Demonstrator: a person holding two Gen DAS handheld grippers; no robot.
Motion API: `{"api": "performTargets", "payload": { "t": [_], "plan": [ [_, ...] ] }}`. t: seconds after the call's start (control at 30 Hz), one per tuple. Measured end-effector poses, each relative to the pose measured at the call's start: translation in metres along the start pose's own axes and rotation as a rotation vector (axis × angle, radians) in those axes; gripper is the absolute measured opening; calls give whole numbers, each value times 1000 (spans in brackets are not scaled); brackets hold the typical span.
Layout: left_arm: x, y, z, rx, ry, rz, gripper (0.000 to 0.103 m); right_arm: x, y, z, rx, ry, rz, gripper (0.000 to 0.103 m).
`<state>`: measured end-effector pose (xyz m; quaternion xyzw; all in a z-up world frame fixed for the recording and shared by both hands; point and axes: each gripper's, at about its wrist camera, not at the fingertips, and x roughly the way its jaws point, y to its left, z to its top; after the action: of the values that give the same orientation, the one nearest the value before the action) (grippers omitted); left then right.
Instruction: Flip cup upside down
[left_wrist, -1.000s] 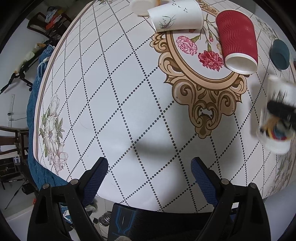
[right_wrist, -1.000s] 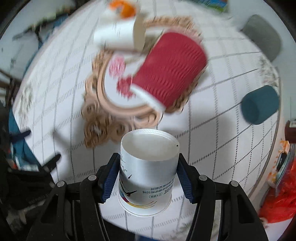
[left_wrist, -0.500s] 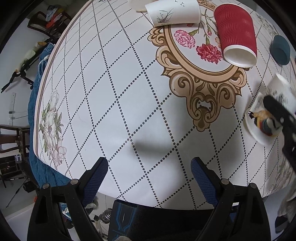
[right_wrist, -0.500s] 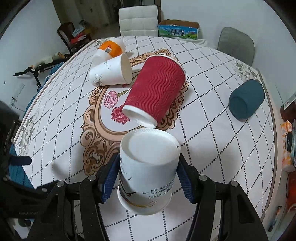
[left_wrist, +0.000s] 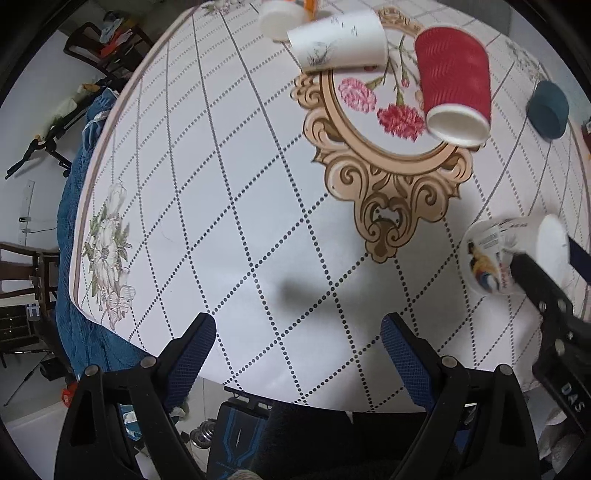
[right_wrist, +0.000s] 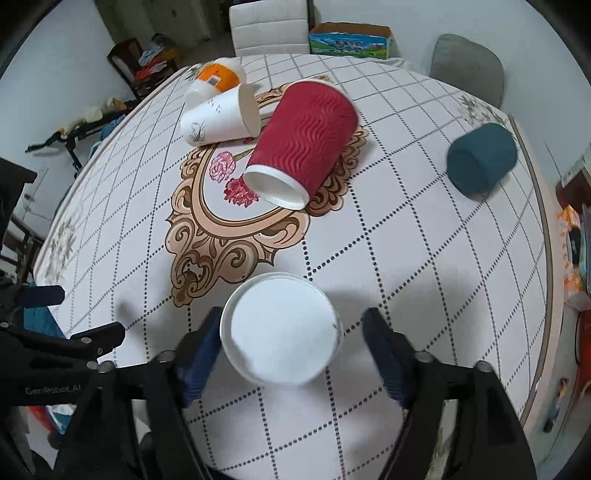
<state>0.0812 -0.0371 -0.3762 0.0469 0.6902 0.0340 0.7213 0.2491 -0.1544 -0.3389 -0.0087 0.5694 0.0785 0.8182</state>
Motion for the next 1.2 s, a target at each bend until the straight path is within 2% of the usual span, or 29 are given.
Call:
{"api": "performTargets", "payload": {
  "t": [0.13,0.37,0.43,0.53,0.87,1.2],
  "plan": [
    [-25,1,-4,-4,-58,-9,92,-23,-9,-3,41,17,-15,93],
    [-84,-3,-22,-1,-196,-44,92,-86,-21,-13,77,-15,-147,98],
    [-97,-4,-28,1,-222,-57,101,-103,-23,-16,87,-31,-179,99],
    [-115,-3,-34,-2,-261,-72,101,-132,-23,-23,104,-72,-221,99],
    [-173,12,-72,60,-401,-93,101,-215,-5,-55,199,-185,-256,99],
    [-241,39,-140,123,-531,-123,101,-312,38,-108,268,-296,-297,99]
  ]
}}
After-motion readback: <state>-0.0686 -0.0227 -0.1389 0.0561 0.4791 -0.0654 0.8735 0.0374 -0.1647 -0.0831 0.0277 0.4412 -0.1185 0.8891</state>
